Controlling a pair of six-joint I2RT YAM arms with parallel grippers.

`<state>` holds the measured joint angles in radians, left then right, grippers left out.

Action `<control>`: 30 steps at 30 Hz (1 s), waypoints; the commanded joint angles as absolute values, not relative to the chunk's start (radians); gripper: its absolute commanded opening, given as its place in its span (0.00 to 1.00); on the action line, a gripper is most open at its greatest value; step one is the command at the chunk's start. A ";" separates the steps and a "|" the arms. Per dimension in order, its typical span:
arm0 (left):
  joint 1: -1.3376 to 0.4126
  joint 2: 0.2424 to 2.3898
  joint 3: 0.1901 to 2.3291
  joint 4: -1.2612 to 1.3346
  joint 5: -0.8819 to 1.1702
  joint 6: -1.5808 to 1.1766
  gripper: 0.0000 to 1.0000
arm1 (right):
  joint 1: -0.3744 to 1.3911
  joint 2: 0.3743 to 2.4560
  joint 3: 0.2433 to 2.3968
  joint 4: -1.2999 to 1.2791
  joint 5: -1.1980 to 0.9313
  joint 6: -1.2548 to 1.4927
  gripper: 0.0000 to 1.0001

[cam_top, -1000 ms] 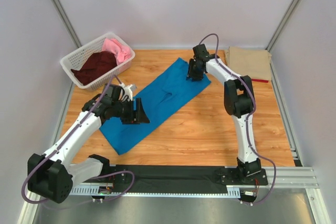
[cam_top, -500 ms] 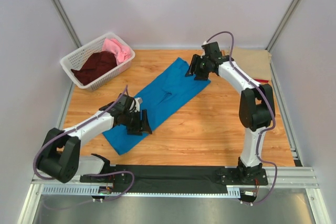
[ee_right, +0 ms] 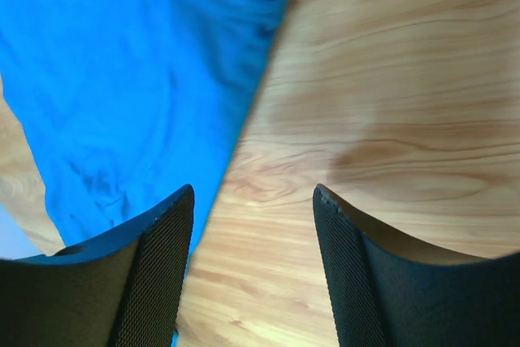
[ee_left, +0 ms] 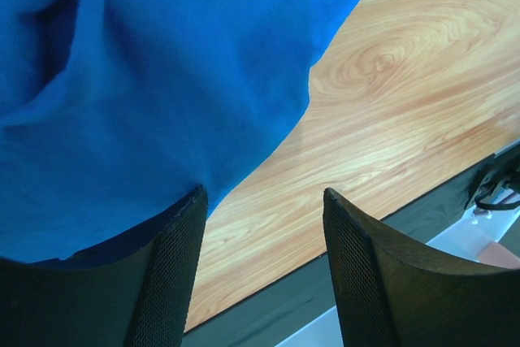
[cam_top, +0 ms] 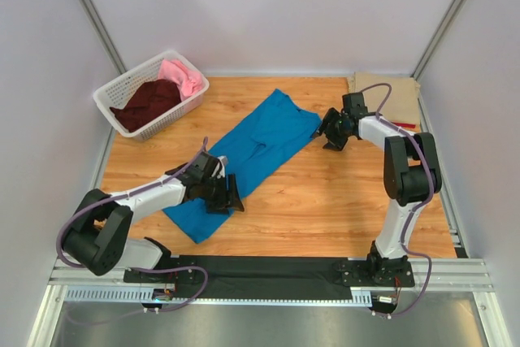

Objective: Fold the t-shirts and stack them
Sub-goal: Fold the tshirt

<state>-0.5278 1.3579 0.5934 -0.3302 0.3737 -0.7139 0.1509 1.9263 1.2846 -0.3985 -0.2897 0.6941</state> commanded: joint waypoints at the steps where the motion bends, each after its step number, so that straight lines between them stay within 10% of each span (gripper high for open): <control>1: -0.584 1.359 0.580 -0.355 0.301 -0.768 0.67 | 0.133 1.910 1.261 -0.224 -0.292 0.746 0.61; 14: -0.617 1.120 0.670 -0.646 0.136 -0.807 0.68 | 0.114 2.095 1.438 -0.288 -0.197 0.667 0.54; 24: -0.617 1.032 0.787 -0.702 0.146 -0.744 0.69 | 0.084 2.224 1.643 -0.403 -0.156 0.558 0.10; 30: -0.617 1.117 0.865 -0.712 0.176 -0.693 0.69 | 0.074 2.351 1.828 -0.435 -0.221 0.499 0.03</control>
